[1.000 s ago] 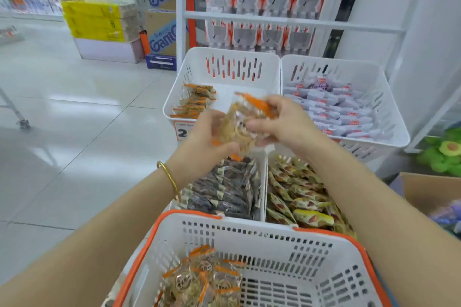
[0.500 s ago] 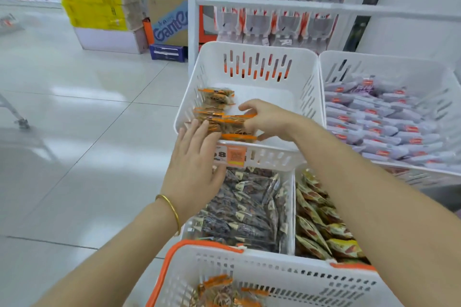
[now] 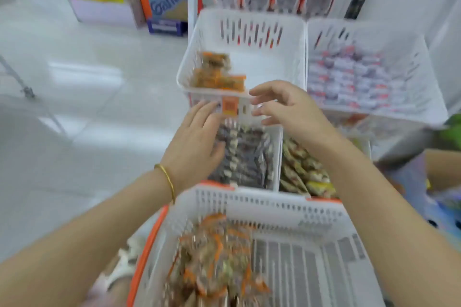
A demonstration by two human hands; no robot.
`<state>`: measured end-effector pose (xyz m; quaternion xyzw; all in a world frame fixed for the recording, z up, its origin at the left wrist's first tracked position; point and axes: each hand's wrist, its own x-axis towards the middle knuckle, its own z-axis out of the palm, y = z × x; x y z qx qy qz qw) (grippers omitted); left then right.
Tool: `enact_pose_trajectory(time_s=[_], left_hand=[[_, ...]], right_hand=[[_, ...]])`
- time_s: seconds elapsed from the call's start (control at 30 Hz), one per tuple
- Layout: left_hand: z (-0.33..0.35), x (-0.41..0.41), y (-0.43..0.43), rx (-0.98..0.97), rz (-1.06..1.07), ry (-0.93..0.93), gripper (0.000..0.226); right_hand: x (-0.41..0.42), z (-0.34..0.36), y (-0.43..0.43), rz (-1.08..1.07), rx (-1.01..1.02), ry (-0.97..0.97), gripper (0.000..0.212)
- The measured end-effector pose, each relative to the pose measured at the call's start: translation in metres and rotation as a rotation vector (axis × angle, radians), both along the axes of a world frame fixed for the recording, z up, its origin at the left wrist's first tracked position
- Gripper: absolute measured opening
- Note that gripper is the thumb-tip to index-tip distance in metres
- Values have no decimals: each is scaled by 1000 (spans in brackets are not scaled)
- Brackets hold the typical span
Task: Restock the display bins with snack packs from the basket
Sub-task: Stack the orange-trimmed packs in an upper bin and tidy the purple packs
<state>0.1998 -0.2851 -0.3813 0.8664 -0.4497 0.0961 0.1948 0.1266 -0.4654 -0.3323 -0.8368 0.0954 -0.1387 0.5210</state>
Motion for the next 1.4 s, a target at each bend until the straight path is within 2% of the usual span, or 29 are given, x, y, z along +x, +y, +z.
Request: enact_pose_trajectory(time_s=[0.07, 0.13, 0.2, 0.3, 0.37, 0.47, 0.5, 0.57, 0.63, 0.7, 0.77, 0.8, 0.9, 0.93, 1.0, 1.07, 1.1, 1.17, 1.23, 1.33, 1.4], left_hand=[[-13, -40, 12, 128, -33, 113, 45], [-36, -73, 27, 288, -74, 258, 46], [-54, -95, 38, 455, -95, 316, 48], [-64, -109, 44, 582, -100, 358, 46], [-63, -107, 44, 617, -83, 377, 47], [-67, -101, 39, 641, -99, 345, 46], [-69, -98, 38, 637, -97, 334, 45], [-71, -92, 38, 640, -90, 327, 44], [-71, -87, 40, 652, -89, 308, 43], [-72, -84, 43, 668, -85, 304, 43], [-73, -82, 46, 683, -73, 306, 43], [-74, -81, 47, 684, -65, 315, 44], [-73, -81, 48, 664, -59, 364, 45], [-72, -81, 49, 657, -56, 369, 44], [-69, -80, 50, 644, -46, 351, 42], [-67, -79, 51, 635, -46, 334, 43], [-65, -79, 51, 629, -50, 341, 43], [-64, -78, 49, 611, -49, 369, 45], [-62, -76, 46, 584, -33, 401, 49], [-62, -73, 39, 501, 34, 514, 57], [-63, -74, 33, 397, 71, 681, 63]], right_hand=[[-51, -36, 20, 99, 151, 159, 29], [-86, -91, 31, 184, -29, 464, 23], [-108, -151, 36, 171, -226, 701, 26], [-129, -216, 49, 108, -175, 808, 28], [-132, -247, 58, 148, -229, 808, 35], [-126, -282, 78, 222, -219, 759, 73], [-121, -292, 86, 238, -261, 713, 78], [-114, -309, 106, 243, -452, 659, 81], [-108, -316, 121, 228, -629, 688, 82], [-105, -318, 120, 148, -647, 619, 70], [-104, -316, 110, 53, -572, 446, 55], [-102, -312, 106, 49, -532, 356, 55], [-90, -299, 110, 260, -476, 268, 60], [-88, -300, 116, 399, -540, 303, 63], [-86, -309, 126, 591, -829, 362, 80], [-89, -317, 128, 607, -1001, 336, 87], [-90, -318, 128, 581, -994, 299, 83], [-91, -303, 123, 475, -786, 266, 65], [-90, -280, 112, 287, -383, 300, 48], [-90, -230, 85, -37, 294, 283, 34], [-90, -194, 66, -153, 588, 252, 30]])
